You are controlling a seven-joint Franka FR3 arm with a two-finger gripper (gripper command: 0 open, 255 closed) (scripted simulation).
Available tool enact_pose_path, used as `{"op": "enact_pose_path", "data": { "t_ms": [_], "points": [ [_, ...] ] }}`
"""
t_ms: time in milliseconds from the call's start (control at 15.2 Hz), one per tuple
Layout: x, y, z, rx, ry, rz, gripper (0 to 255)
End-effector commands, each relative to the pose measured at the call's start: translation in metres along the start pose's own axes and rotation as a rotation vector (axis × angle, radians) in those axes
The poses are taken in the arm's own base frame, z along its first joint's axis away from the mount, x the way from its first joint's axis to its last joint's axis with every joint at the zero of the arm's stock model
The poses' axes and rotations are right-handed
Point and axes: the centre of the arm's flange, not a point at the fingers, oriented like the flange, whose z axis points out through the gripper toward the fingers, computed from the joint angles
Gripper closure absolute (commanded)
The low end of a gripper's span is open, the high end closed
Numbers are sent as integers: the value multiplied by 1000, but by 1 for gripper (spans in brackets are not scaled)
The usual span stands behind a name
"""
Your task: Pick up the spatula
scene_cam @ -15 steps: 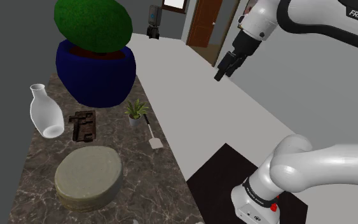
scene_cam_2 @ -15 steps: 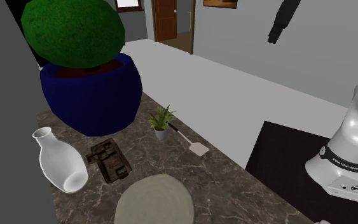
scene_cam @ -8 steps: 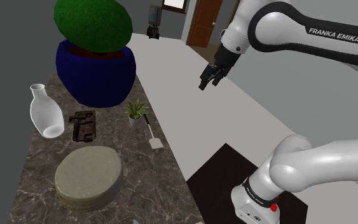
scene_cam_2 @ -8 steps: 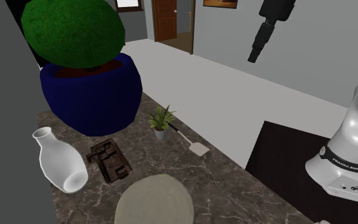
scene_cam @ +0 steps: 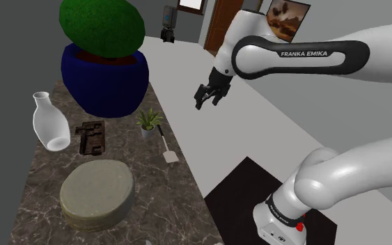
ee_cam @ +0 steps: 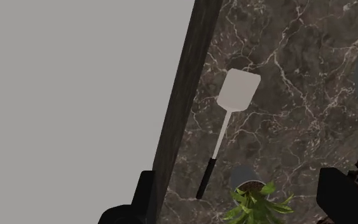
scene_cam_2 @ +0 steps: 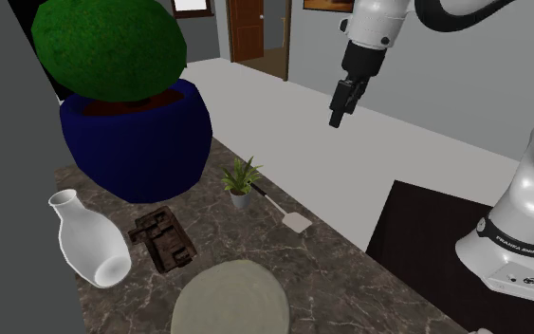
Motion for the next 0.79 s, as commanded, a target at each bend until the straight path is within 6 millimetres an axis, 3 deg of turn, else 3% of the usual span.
{"op": "enact_pose_path", "data": {
  "t_ms": [0,726],
  "points": [
    [10,-8,28,-4,-5,25,0],
    [72,-37,159,-31,-37,157,0]
  ]
}}
